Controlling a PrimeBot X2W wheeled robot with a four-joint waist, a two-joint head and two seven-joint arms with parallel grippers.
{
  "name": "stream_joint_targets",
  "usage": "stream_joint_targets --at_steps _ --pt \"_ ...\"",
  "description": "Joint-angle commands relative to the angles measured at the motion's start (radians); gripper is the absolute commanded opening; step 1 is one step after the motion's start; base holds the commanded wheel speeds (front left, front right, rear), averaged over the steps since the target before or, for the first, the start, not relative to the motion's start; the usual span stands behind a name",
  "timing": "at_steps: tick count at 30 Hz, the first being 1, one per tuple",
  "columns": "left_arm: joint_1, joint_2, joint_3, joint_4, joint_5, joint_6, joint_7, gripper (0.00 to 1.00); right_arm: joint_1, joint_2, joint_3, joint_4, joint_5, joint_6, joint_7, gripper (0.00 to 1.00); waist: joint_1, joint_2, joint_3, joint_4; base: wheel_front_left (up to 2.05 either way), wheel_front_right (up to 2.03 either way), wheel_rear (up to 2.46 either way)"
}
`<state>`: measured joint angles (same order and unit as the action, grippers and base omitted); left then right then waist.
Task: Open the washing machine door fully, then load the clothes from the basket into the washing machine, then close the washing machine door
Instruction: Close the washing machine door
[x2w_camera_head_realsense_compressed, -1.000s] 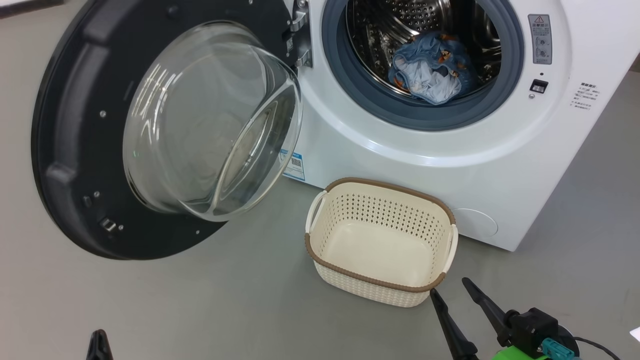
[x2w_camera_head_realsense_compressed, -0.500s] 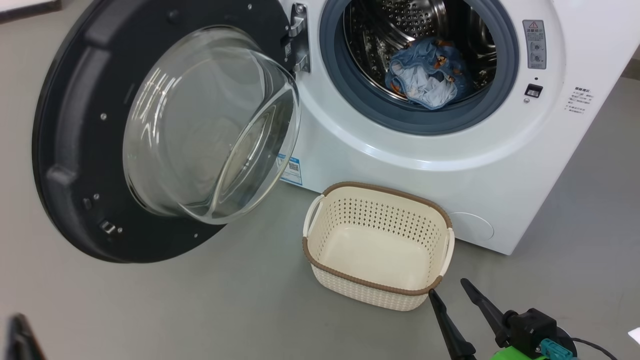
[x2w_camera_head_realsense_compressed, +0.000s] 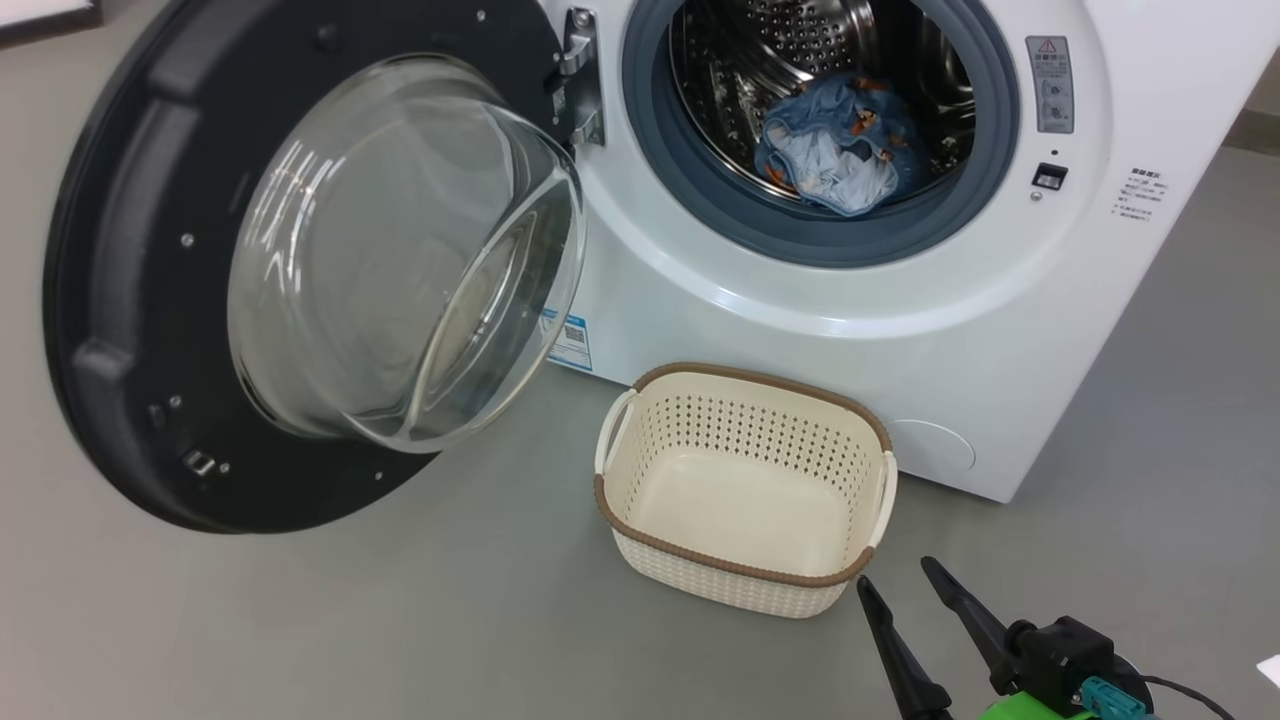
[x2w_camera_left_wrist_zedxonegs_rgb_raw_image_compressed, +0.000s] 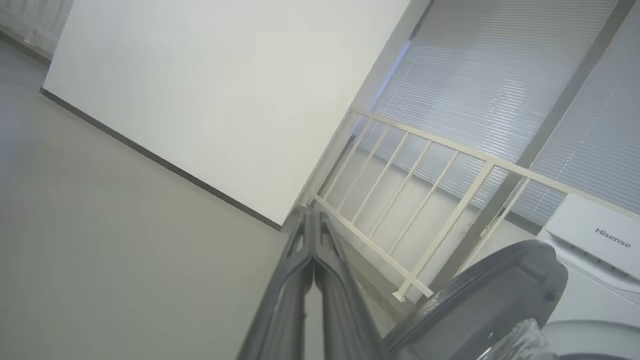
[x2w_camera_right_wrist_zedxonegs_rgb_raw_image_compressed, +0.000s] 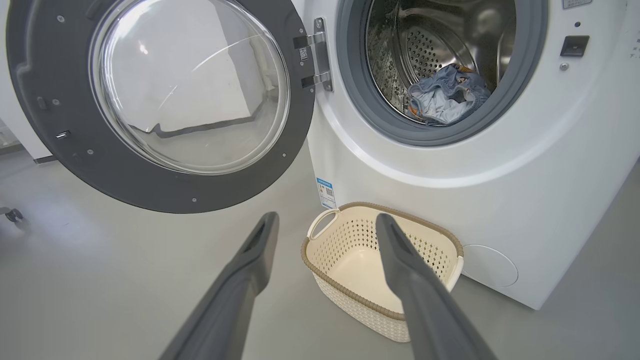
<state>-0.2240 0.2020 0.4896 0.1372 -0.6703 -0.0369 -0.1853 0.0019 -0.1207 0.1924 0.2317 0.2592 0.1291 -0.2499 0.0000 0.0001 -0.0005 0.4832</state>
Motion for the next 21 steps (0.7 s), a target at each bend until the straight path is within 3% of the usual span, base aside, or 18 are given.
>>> stream_joint_targets --at_steps 1,10,21 --pt "-0.059 0.053 0.04 0.003 -0.034 -0.012 0.017 0.0 -0.015 -0.003 0.022 -0.023 0.014 0.002 -0.012 1.0 0.0 -0.0001 0.005 -0.005 0.0 0.0 0.0" --pt "-0.292 0.153 0.124 0.317 -0.38 -0.049 0.312 0.0 -0.022 -0.025 0.019 -0.014 0.033 0.002 -0.012 1.0 0.0 -0.0001 0.034 -0.025 0.0 0.0 0.0" --pt "-0.376 0.183 0.208 0.498 -0.577 -0.041 0.488 0.0 -0.053 -0.057 0.034 -0.008 0.04 0.002 -0.012 1.0 0.0 -0.0001 0.08 -0.083 0.0 0.0 0.0"
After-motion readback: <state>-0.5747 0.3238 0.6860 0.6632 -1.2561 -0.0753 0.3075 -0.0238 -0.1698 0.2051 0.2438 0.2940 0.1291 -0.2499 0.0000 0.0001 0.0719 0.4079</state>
